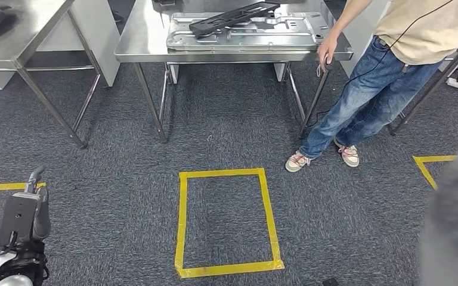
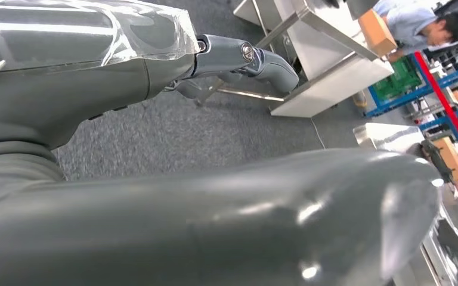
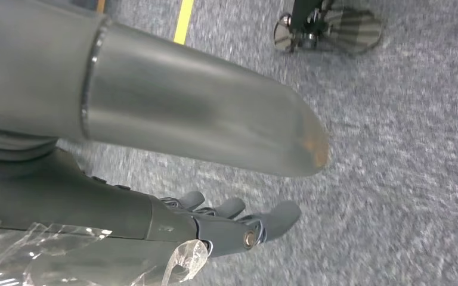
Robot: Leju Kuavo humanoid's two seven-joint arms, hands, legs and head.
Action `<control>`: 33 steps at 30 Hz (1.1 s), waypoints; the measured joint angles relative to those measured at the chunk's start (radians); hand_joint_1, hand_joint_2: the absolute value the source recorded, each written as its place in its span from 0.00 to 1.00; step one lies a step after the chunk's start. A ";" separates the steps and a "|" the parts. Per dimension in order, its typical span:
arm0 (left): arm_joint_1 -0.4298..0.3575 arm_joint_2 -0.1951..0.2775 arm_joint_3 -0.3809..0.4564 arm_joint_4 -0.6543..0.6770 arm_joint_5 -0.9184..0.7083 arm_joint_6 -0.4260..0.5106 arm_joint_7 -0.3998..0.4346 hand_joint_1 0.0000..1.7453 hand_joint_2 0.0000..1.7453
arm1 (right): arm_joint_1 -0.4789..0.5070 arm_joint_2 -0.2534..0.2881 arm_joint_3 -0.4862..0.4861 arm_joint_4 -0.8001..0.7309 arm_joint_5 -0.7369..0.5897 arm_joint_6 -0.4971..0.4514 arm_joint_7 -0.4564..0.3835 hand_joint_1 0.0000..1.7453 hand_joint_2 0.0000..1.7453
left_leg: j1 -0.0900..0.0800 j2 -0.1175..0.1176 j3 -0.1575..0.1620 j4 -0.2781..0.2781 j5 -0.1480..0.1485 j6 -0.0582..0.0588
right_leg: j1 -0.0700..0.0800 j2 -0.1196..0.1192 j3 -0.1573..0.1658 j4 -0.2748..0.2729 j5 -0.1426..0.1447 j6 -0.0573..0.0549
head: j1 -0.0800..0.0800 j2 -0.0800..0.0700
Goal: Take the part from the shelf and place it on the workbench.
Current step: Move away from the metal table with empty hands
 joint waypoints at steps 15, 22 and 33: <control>0.015 -0.001 -0.013 0.014 -0.043 0.039 0.066 0.00 0.00 | 0.017 0.030 -0.003 0.000 -0.011 0.017 -0.022 0.00 0.00 | -0.015 0.068 -0.042 0.063 -0.026 -0.028 | -0.010 -0.054 0.067 -0.049 -0.010 -0.026 | -0.001 0.000; 0.017 0.018 -0.006 0.007 -0.089 0.034 0.103 0.00 0.00 | 0.018 0.042 -0.003 0.002 -0.017 0.023 -0.022 0.00 0.00 | -0.008 0.018 -0.126 0.248 -0.081 -0.039 | -0.011 0.008 0.055 -0.046 0.003 -0.035 | -0.003 0.000; 0.015 0.030 0.000 -0.024 -0.108 0.021 0.124 0.00 0.00 | 0.021 0.053 -0.003 0.011 -0.016 0.028 -0.019 0.00 0.00 | -0.006 0.023 -0.040 0.021 0.021 0.008 | -0.011 -0.022 -0.064 0.180 -0.106 0.016 | 0.000 0.000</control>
